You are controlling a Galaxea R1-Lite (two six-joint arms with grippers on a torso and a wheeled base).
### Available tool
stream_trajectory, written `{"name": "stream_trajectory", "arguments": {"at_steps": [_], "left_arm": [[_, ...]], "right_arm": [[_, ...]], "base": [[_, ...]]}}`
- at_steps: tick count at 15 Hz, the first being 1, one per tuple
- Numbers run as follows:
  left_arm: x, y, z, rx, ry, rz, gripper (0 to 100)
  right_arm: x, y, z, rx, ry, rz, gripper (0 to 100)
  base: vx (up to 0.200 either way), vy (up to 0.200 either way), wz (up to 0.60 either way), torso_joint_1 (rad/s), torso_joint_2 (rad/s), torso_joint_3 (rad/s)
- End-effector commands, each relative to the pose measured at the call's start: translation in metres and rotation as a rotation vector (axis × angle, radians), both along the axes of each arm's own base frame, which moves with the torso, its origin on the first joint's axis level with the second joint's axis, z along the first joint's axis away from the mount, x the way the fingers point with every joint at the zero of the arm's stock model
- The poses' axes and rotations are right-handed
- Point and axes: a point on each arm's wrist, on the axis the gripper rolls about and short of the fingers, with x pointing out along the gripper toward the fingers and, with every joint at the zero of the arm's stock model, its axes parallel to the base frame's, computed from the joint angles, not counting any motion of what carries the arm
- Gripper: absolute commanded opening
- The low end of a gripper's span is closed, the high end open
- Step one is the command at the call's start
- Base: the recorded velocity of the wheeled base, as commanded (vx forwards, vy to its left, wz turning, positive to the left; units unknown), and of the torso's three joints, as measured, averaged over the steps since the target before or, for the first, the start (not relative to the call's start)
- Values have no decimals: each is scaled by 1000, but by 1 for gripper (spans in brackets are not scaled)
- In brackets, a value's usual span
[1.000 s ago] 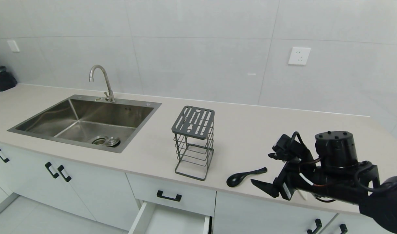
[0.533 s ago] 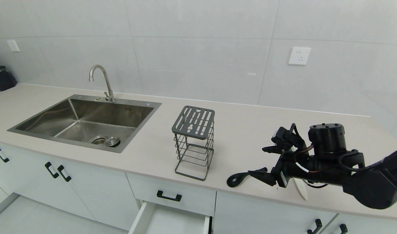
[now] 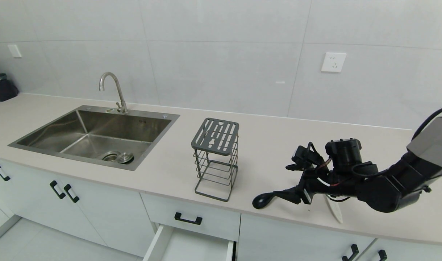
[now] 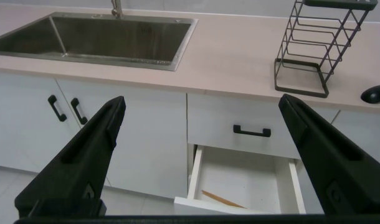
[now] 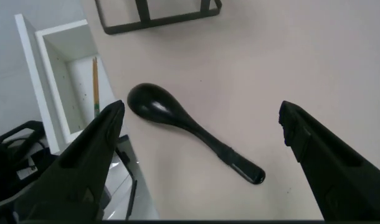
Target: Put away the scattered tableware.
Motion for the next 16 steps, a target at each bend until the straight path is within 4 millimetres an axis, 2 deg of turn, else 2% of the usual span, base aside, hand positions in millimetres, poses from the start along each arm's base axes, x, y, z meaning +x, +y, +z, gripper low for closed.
{"name": "stream_trajectory", "arguments": {"at_steps": [1,4,10,13,16], "left_arm": [[0,0,0,0,0,0,100],[0,0,0,0,0,0,100],[0,0,0,0,2,0,100],[0,0,0,0,0,0,100],[0,0,0,0,2,0,100]], "right_arm": [[12,-1,-20,-15,29,1,100],[25,-1,-32,-22,33,51,100],[24,-6,-43,-42,62,79,100],[27,-5,-58,-45,90,81,100],[30,-4,-63,-37,100,88,100]], "base": [[0,0,0,0,0,0],[0,0,0,0,0,0],[0,0,0,0,0,0],[0,0,0,0,0,0],[0,0,0,0,0,0]]}}
